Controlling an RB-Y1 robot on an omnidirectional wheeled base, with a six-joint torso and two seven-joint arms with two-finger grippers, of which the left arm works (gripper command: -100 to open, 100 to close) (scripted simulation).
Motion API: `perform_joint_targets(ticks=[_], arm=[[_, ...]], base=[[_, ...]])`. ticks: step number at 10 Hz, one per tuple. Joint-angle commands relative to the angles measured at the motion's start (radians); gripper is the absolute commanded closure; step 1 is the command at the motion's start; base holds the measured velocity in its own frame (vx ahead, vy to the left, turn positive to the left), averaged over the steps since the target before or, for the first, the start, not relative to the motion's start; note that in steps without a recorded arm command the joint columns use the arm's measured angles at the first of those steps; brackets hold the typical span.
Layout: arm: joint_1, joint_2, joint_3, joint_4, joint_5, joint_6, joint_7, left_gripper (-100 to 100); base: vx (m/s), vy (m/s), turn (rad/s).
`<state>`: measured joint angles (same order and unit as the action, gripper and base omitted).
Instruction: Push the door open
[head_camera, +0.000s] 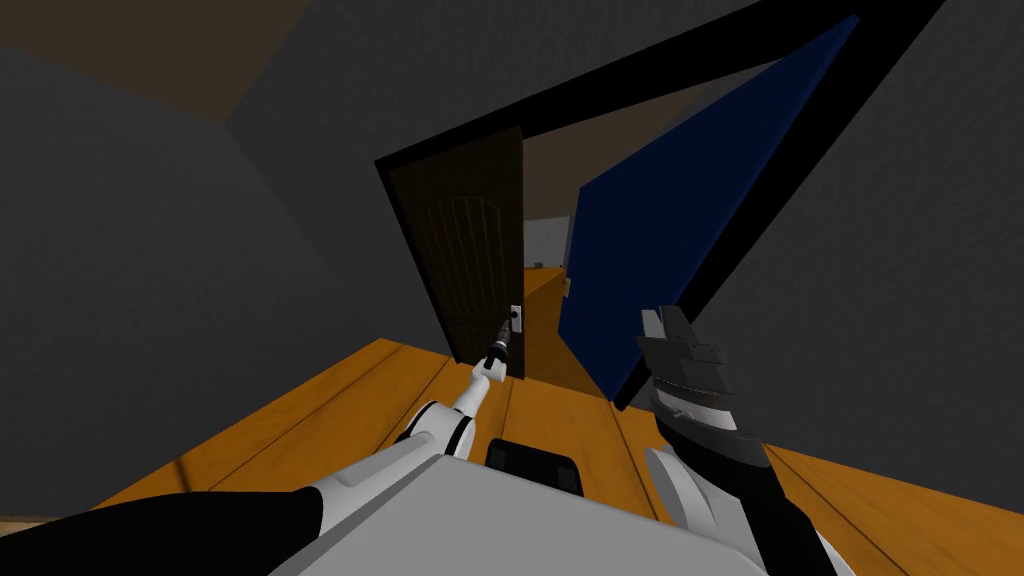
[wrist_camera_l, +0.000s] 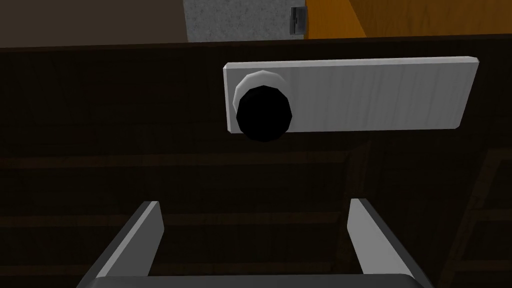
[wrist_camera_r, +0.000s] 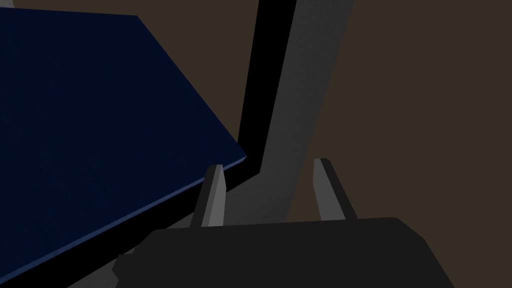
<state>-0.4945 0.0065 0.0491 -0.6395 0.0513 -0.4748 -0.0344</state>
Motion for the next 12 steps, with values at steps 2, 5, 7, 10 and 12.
perform_joint_targets(ticks=[2, 5, 7, 10, 12], arm=[[0.0, 0.017, 0.0, 0.003, 0.001, -0.002, 0.002, -100], [-0.002, 0.03, 0.007, 0.006, 0.003, 0.0, 0.001, -100], [-0.003, 0.02, 0.01, 0.008, 0.004, 0.001, 0.0, -100], [-0.003, 0.006, 0.012, 0.007, 0.005, 0.003, -0.001, -100], [-0.003, 0.006, 0.012, 0.007, 0.005, 0.003, -0.001, 100]], base=[[0.137, -0.013, -0.006], [0.184, -0.013, -0.024], [0.185, -0.018, -0.018], [0.139, -0.021, -0.014], [-0.02, 0.003, 0.0]])
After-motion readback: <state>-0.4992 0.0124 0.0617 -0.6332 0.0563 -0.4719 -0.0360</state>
